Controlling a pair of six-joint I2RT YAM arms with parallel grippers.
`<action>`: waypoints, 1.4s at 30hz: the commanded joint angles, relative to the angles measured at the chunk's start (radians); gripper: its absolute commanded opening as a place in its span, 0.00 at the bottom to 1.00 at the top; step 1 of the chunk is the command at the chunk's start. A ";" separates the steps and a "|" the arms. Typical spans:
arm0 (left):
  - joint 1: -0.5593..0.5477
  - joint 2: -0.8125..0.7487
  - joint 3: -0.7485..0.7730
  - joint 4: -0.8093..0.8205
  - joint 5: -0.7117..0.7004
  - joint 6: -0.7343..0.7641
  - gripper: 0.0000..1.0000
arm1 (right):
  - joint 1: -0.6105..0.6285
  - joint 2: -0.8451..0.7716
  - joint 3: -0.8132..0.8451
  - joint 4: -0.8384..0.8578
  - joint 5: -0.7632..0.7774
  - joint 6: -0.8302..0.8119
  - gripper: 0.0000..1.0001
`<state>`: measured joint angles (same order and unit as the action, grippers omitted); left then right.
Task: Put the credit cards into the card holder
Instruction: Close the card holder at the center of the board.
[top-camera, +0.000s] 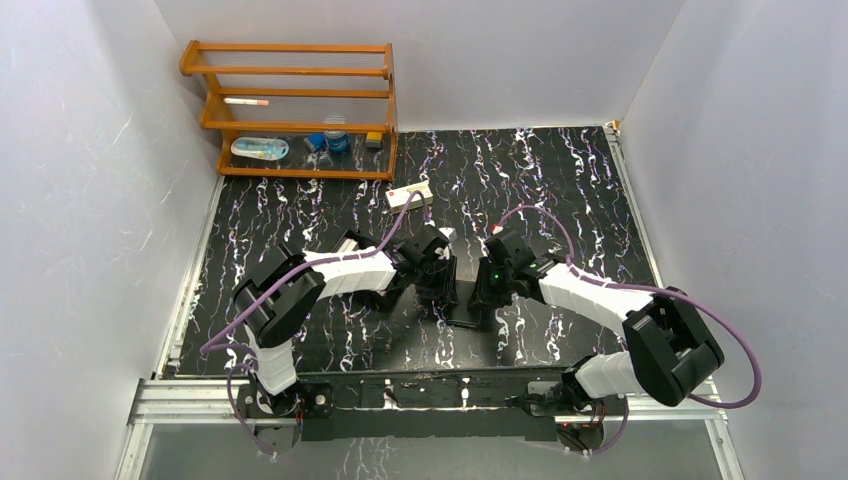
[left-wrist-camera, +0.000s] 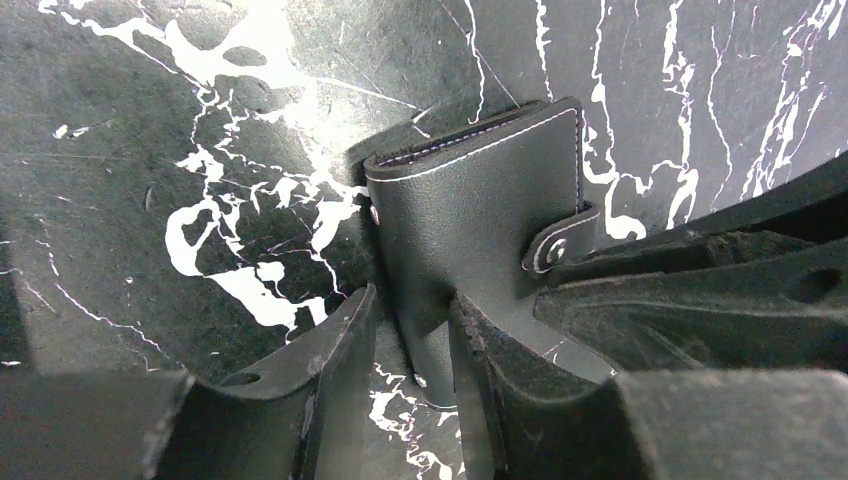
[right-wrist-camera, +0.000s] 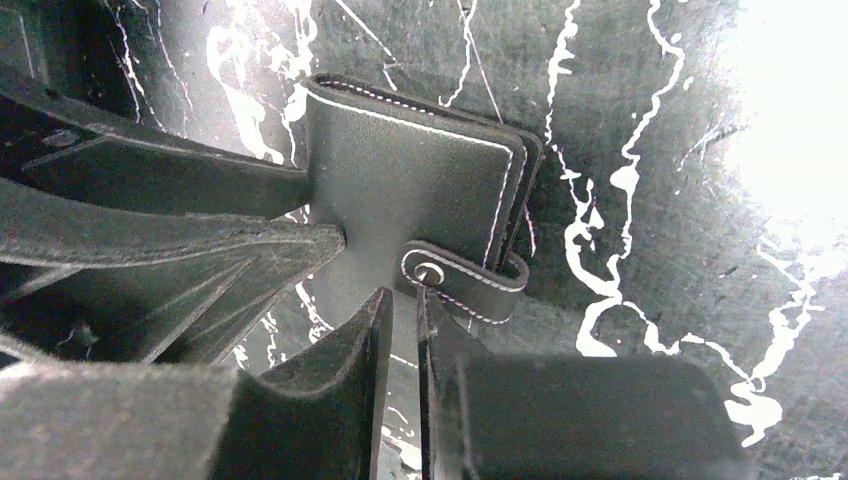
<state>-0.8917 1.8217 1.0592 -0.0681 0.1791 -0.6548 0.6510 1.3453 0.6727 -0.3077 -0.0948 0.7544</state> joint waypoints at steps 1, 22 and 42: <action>-0.010 -0.038 0.013 -0.029 -0.003 0.003 0.31 | 0.010 -0.077 0.071 -0.043 0.004 -0.020 0.25; -0.003 0.012 0.108 -0.071 0.003 0.032 0.44 | -0.016 -0.064 0.034 -0.045 0.122 0.086 0.26; -0.004 0.050 0.064 -0.093 -0.012 0.041 0.36 | -0.014 0.016 -0.029 0.094 -0.005 0.027 0.25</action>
<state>-0.8902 1.8759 1.1473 -0.1131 0.1665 -0.6266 0.6300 1.3384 0.6571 -0.2916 -0.0410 0.8150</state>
